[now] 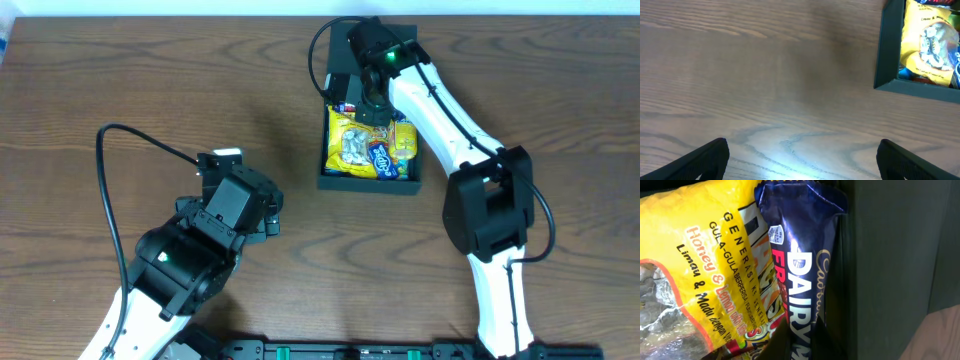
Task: Pack container
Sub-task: 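Carry the Dairy Milk bar left and lower it into the box, then open the right gripper and retract the right arm to the right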
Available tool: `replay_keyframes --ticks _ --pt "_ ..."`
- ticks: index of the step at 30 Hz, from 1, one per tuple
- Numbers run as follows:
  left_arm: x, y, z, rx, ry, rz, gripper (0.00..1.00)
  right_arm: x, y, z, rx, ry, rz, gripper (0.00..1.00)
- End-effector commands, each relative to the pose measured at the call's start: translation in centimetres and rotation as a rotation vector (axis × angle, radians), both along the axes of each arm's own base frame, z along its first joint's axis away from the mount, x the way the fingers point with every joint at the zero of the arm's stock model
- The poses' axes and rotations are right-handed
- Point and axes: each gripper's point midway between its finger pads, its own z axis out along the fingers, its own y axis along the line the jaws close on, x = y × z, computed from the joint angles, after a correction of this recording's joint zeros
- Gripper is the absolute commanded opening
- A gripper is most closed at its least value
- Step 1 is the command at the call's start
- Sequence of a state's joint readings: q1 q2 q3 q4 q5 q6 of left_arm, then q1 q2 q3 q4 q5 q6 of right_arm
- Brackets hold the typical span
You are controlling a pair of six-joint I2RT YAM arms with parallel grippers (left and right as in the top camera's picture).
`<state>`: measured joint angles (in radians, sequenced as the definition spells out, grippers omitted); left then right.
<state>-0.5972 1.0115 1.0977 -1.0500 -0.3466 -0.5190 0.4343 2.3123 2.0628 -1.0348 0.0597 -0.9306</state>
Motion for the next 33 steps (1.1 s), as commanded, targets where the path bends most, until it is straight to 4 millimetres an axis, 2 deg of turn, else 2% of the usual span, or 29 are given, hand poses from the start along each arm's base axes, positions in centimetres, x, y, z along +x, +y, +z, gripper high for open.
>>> replay_keyframes --ticks 1,9,24,32,33 --pt "0.0 0.3 0.0 0.016 -0.002 -0.001 0.95 0.2 0.2 -1.2 -0.007 0.019 0.018 0.01" --pt "0.0 0.3 0.0 0.016 -0.002 -0.001 0.95 0.2 0.3 -1.6 -0.007 0.022 0.020 0.01" --pt "0.0 0.3 0.0 0.016 -0.002 -0.001 0.95 0.4 2.8 -1.3 0.049 -0.010 0.048 0.01" --pt "0.0 0.3 0.0 0.016 -0.002 -0.001 0.95 0.3 2.8 -1.3 0.047 -0.008 0.048 0.02" --pt "0.0 0.3 0.0 0.016 -0.002 -0.001 0.95 0.3 2.8 -1.3 0.047 -0.008 0.048 0.05"
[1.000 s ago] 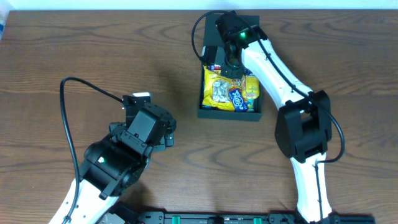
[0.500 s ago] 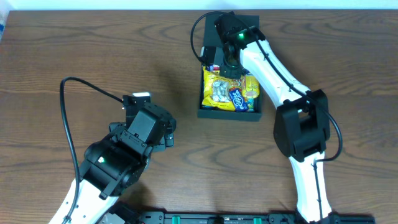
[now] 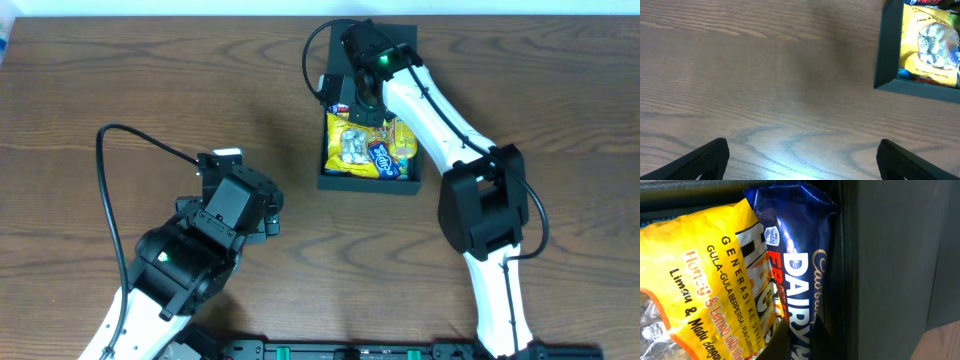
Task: Pack container
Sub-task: 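Open the right gripper and retract the right arm to the right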
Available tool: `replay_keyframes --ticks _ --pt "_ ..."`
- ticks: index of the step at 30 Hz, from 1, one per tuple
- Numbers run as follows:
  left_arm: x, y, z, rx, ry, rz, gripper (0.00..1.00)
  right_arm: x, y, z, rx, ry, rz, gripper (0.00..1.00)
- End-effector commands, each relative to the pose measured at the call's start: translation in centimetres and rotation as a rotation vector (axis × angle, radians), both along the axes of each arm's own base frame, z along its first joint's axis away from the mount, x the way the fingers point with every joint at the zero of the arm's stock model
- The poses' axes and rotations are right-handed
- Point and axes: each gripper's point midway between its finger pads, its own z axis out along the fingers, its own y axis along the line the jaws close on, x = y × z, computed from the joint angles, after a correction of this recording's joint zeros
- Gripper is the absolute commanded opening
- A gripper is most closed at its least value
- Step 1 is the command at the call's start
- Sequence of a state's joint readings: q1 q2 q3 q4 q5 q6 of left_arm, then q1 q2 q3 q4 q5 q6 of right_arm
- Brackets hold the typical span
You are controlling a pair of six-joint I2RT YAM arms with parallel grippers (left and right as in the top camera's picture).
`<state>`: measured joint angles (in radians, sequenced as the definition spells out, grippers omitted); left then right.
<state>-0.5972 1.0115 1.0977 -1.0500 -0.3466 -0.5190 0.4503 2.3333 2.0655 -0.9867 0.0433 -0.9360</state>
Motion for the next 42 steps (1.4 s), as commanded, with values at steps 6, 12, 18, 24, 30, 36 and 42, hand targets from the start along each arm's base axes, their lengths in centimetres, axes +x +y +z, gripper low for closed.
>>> replay_keyframes --ticks 6,12,18,24,30,36,42 --pt "0.0 0.3 0.0 0.016 -0.002 -0.001 0.95 -0.2 1.3 -0.6 0.028 0.014 0.001 0.49" --pt "0.0 0.3 0.0 0.016 -0.002 -0.001 0.95 0.0 1.0 -0.3 0.014 0.001 -0.004 0.86" --pt "0.0 0.3 0.0 0.016 -0.002 -0.001 0.95 0.9 -0.3 4.1 -0.011 -0.110 -0.087 0.99" --pt "0.0 0.3 0.0 0.016 -0.002 -0.001 0.95 0.0 -1.0 11.5 0.037 -0.227 -0.131 0.99" --pt "0.0 0.3 0.0 0.016 -0.002 -0.001 0.95 -3.6 -1.4 18.0 0.100 -0.271 -0.166 0.99" --pt "0.0 0.3 0.0 0.016 -0.002 -0.001 0.95 -8.3 -3.8 22.5 0.137 -0.274 -0.325 0.99" --pt "0.0 0.3 0.0 0.016 -0.002 -0.001 0.95 -11.2 -7.1 26.3 0.266 -0.334 -0.641 0.99"
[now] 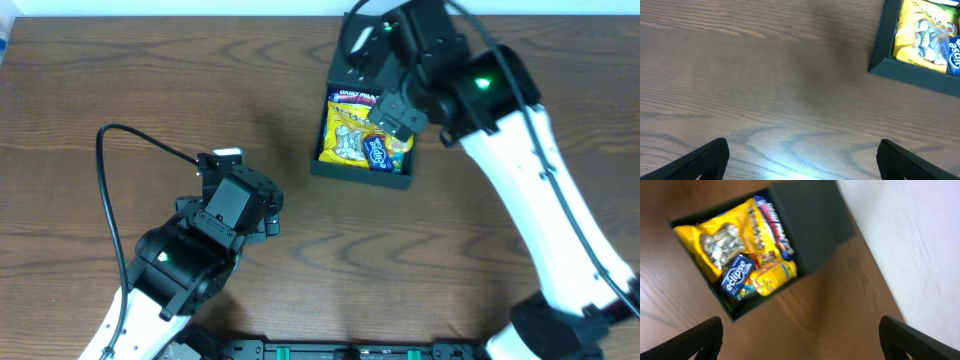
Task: Pack container
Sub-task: 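Open the right gripper and retract the right arm to the right, then reach the left gripper up to the box's raised lid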
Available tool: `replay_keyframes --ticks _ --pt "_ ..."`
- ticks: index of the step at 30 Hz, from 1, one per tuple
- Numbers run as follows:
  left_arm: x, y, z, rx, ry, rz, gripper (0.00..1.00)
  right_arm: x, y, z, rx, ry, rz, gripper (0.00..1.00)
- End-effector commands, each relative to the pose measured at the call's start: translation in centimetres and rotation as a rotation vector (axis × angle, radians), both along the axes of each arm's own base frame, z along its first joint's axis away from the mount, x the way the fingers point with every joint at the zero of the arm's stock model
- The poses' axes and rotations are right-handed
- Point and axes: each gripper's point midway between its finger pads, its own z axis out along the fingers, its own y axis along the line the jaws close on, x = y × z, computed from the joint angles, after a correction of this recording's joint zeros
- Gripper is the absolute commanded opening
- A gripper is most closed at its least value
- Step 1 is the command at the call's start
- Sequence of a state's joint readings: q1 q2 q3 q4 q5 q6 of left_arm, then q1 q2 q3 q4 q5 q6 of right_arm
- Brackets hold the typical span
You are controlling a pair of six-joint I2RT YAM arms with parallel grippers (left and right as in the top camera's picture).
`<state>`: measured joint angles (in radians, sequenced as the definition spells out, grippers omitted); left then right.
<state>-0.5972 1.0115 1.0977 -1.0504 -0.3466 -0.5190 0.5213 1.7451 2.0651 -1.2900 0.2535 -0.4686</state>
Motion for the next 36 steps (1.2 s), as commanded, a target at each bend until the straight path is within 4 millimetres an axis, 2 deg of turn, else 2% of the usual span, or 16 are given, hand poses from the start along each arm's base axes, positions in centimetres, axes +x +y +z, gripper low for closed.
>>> replay_keyframes --ticks 1,5,9,13,17,31,36 --pt "0.0 0.3 0.0 0.016 -0.002 -0.001 0.95 -1.8 -1.9 2.0 0.130 -0.044 -0.216 0.99" --pt "0.0 0.3 0.0 0.016 -0.002 -0.001 0.95 -4.2 -4.0 1.0 0.205 -0.030 -0.338 0.99" --pt "0.0 0.3 0.0 0.016 -0.002 -0.001 0.95 -6.6 -6.5 -2.0 0.301 0.010 -0.538 0.99" --pt "0.0 0.3 0.0 0.016 -0.002 -0.001 0.95 -9.0 -7.2 -5.3 0.300 0.091 -0.600 0.99" --pt "0.0 0.3 0.0 0.016 -0.002 -0.001 0.95 -10.5 -6.9 -7.1 0.284 0.183 -0.583 0.99" --pt "0.0 0.3 0.0 0.013 -0.004 0.000 0.95 -11.0 -6.6 -7.5 0.285 0.217 -0.569 0.99" --pt "0.0 -1.5 -0.1 -0.078 0.013 -0.035 0.95 -11.9 -7.0 -7.9 0.255 0.251 -0.575 0.99"
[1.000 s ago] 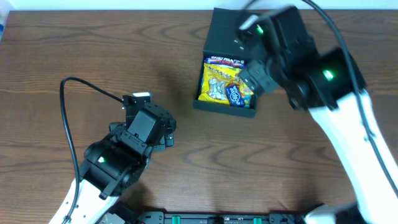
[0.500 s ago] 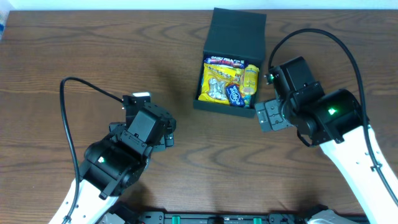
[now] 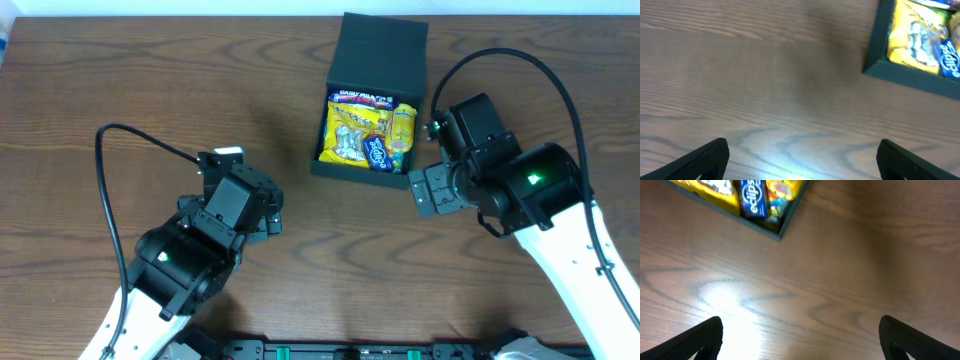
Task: Pack container
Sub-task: 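Reach the left gripper up to the box's raised lid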
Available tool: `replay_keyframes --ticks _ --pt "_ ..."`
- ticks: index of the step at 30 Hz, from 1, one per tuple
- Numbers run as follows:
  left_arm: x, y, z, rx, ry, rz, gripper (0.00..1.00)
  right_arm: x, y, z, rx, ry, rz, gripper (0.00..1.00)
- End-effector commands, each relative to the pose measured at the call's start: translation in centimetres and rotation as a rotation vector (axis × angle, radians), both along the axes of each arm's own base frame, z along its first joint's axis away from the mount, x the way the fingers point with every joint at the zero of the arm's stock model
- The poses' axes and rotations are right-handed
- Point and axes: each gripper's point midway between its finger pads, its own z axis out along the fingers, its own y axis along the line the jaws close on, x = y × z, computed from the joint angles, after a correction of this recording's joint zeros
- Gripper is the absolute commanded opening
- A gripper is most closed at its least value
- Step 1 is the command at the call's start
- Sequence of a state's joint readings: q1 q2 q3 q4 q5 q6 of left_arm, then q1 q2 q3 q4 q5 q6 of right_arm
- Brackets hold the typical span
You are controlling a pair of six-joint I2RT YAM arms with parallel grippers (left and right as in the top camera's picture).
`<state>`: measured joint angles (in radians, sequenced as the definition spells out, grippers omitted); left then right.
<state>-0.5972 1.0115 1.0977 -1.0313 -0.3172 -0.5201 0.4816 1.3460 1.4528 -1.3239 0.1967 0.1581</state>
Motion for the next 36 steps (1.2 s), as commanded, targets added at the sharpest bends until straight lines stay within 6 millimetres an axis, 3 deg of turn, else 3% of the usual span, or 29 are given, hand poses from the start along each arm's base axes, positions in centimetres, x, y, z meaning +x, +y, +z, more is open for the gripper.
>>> replay_keyframes --ticks 1,10,12,16,23,27,31,34,36 --pt "-0.1 -1.1 -0.1 -0.060 0.014 -0.028 0.95 -0.5 -0.2 0.1 0.010 0.008 -0.020 0.99" --pt "-0.4 -1.9 -0.1 -0.096 0.033 -0.059 0.95 -0.6 -0.3 0.0 0.011 0.013 -0.027 0.99" --pt "-0.3 -2.6 0.6 -0.135 0.031 -0.065 0.95 -0.6 -0.3 0.0 0.011 0.013 -0.027 0.99" --pt "1.3 -3.1 4.2 -0.199 -0.009 -0.039 0.95 -0.6 -0.3 0.0 0.010 0.014 -0.027 0.99" --pt "7.5 -4.1 10.1 -0.255 -0.001 -0.106 0.95 -0.6 -0.3 0.0 0.010 0.014 -0.027 0.99" --pt "11.7 -4.4 11.1 -0.290 0.035 -0.108 0.95 -0.6 -0.3 0.0 0.011 0.014 -0.028 0.99" --pt "16.2 -6.1 10.7 -0.406 0.090 -0.174 0.95 -0.6 -0.3 0.0 0.011 0.013 -0.028 0.99" --pt "19.8 -7.2 8.9 -0.519 0.152 -0.205 0.95 -0.6 -0.3 0.0 0.011 0.013 -0.028 0.99" --pt "22.1 -7.8 6.7 -0.568 0.200 -0.211 0.96 -0.6 -0.3 0.0 0.011 0.013 -0.028 0.99"
